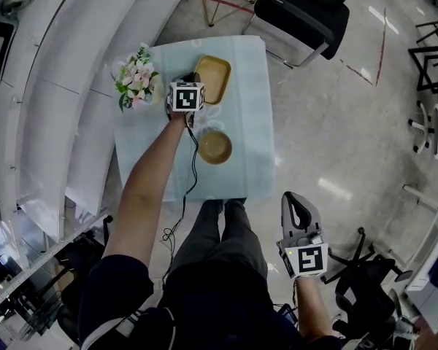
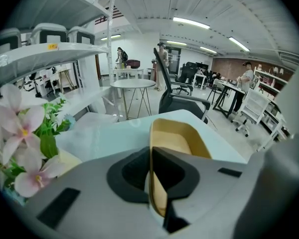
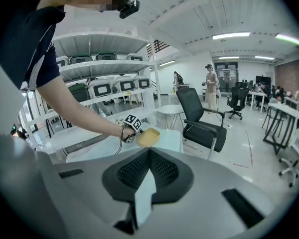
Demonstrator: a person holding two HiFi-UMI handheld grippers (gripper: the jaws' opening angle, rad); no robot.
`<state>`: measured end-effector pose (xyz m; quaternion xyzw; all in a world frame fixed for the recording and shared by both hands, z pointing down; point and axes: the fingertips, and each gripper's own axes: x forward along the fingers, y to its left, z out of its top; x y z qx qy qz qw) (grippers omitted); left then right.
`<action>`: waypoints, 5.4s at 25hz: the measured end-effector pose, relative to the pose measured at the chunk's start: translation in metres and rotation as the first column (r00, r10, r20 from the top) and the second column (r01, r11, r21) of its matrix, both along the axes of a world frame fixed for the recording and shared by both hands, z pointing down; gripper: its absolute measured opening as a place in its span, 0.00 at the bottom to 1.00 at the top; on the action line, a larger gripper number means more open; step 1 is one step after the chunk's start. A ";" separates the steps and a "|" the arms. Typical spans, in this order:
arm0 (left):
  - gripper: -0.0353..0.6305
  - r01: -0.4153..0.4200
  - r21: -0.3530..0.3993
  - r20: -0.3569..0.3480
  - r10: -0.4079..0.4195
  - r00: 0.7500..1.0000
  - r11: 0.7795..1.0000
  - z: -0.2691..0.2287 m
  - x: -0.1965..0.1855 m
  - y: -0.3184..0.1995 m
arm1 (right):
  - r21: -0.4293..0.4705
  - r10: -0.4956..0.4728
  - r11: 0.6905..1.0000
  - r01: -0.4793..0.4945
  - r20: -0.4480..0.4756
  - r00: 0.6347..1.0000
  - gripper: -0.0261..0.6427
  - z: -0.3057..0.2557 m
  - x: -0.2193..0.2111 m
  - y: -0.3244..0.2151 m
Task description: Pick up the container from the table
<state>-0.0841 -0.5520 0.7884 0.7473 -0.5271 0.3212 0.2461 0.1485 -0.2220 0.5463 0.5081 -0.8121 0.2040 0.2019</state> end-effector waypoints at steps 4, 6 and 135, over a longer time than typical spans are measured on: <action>0.08 0.030 0.005 -0.042 -0.030 0.999 1.000 -0.014 -0.005 0.004 | 0.024 -0.001 1.000 0.000 0.005 1.000 0.04 -0.005 -0.001 -0.001; 0.08 0.040 0.004 -0.060 -0.039 0.997 0.999 -0.021 -0.006 0.008 | 0.026 -0.001 1.000 0.001 0.006 1.000 0.04 -0.008 -0.002 0.001; 0.08 0.165 0.800 -0.162 -0.057 0.985 0.577 -0.486 -0.122 0.453 | 0.518 0.043 0.855 -0.030 -0.015 0.999 0.03 -0.237 -0.016 0.098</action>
